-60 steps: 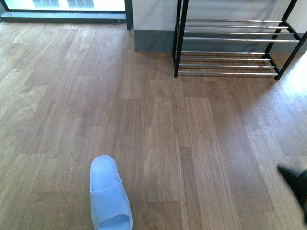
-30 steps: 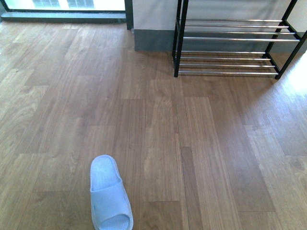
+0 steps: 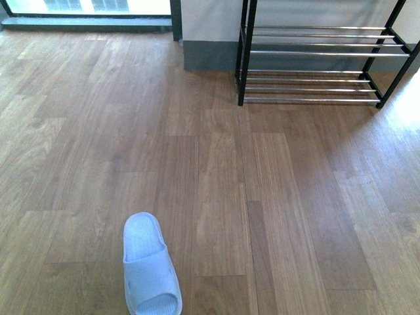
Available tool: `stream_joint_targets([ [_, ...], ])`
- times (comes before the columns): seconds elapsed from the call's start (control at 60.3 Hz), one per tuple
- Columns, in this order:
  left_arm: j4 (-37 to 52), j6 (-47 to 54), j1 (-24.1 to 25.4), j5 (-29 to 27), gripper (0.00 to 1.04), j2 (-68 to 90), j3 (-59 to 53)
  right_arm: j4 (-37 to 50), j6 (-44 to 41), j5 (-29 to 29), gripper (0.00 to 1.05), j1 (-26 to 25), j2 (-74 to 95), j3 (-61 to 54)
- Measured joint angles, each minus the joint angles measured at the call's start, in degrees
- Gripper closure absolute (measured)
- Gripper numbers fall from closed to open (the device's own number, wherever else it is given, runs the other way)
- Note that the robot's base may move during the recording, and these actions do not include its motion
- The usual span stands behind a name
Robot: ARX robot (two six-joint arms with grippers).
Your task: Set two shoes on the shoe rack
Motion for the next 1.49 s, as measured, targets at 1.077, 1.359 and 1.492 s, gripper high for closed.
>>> stream_joint_targets([
  [1.077,-8.04,-16.13,2.71,1.33,0.09,49.9,18.25,0.35,0.02,0.04,0.2,0.02,-2.49,-1.01],
  [1.359,8.24,10.71,-5.44,-0.48,0.09,92.8,26.25,0.35,0.07,0.02,0.09,0.02,-2.49,-1.01],
  [1.492,14.95,17.62,-7.72,-4.7,0.09,108.89,29.64,0.35,0.07,0.02,0.09,0.04,-2.49,-1.01],
])
